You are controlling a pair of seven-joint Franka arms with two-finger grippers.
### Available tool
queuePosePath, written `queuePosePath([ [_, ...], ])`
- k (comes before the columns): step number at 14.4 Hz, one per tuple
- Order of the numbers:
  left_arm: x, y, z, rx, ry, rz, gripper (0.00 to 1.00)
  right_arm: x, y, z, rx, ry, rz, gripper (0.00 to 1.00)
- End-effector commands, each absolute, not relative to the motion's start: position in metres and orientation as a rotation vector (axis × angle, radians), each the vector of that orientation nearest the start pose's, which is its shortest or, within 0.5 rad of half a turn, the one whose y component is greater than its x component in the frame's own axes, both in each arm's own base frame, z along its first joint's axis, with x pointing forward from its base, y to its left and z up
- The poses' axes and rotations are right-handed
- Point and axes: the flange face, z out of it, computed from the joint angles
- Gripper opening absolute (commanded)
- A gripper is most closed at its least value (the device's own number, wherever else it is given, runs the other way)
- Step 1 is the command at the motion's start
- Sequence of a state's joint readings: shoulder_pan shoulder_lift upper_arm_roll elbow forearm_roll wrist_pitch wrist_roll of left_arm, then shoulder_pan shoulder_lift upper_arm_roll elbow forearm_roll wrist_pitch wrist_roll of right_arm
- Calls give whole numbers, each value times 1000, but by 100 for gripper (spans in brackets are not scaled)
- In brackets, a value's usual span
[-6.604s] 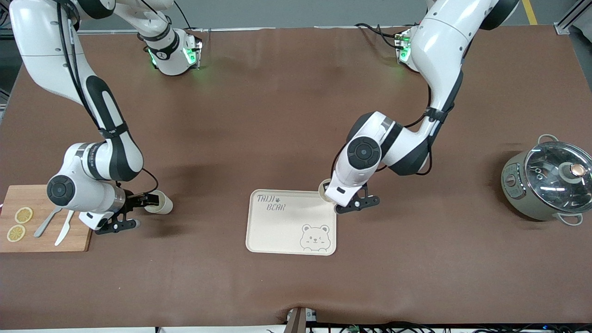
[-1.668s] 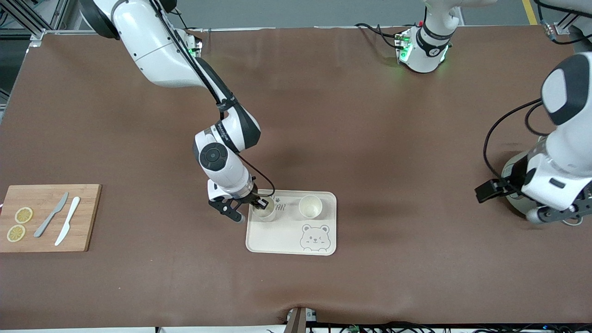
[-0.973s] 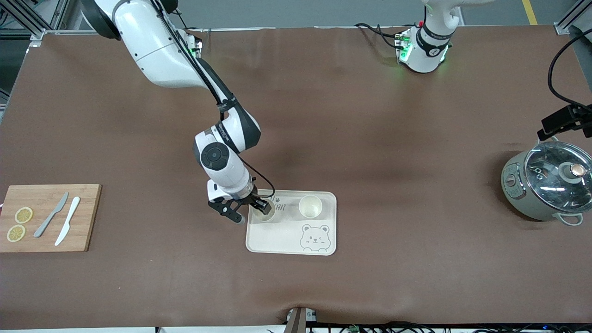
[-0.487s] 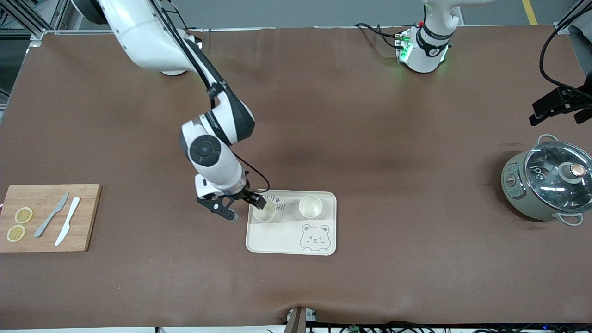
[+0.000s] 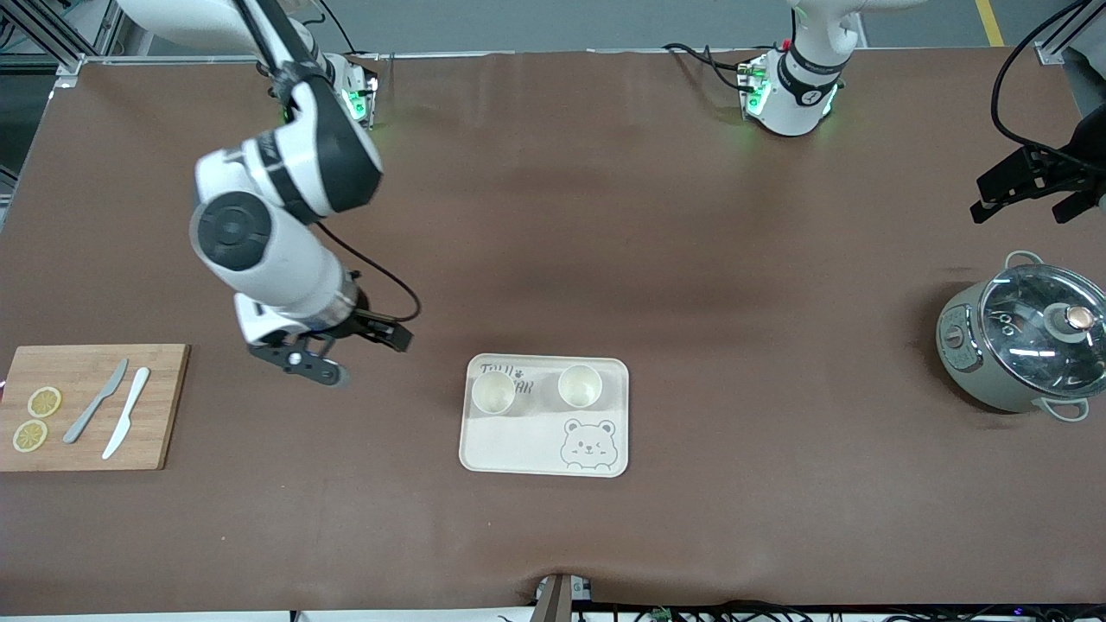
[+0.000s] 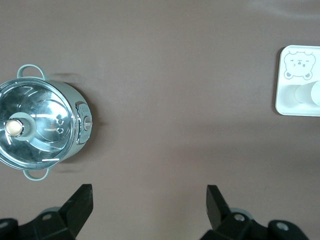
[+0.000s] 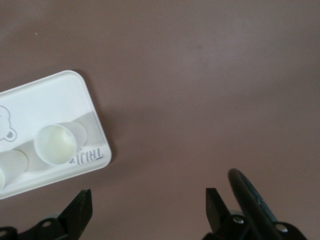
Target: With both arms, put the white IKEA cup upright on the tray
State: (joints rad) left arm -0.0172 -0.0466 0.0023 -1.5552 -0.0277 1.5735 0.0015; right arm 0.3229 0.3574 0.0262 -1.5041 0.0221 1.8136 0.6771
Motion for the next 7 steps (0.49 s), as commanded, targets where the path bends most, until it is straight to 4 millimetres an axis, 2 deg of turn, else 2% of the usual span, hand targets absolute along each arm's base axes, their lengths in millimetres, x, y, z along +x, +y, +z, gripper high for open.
queuePosePath([
  [1, 549, -23, 656, -3179, 84, -121, 100, 613, 175, 487, -3114, 416, 152, 100],
  [4, 552, -28, 655, -3183, 102, -119, 100, 615, 102, 505, -3119, 285, 192, 100],
  [7, 552, -26, 656, -3184, 102, -122, 100, 621, 56, 508, -3113, 213, 178, 100],
])
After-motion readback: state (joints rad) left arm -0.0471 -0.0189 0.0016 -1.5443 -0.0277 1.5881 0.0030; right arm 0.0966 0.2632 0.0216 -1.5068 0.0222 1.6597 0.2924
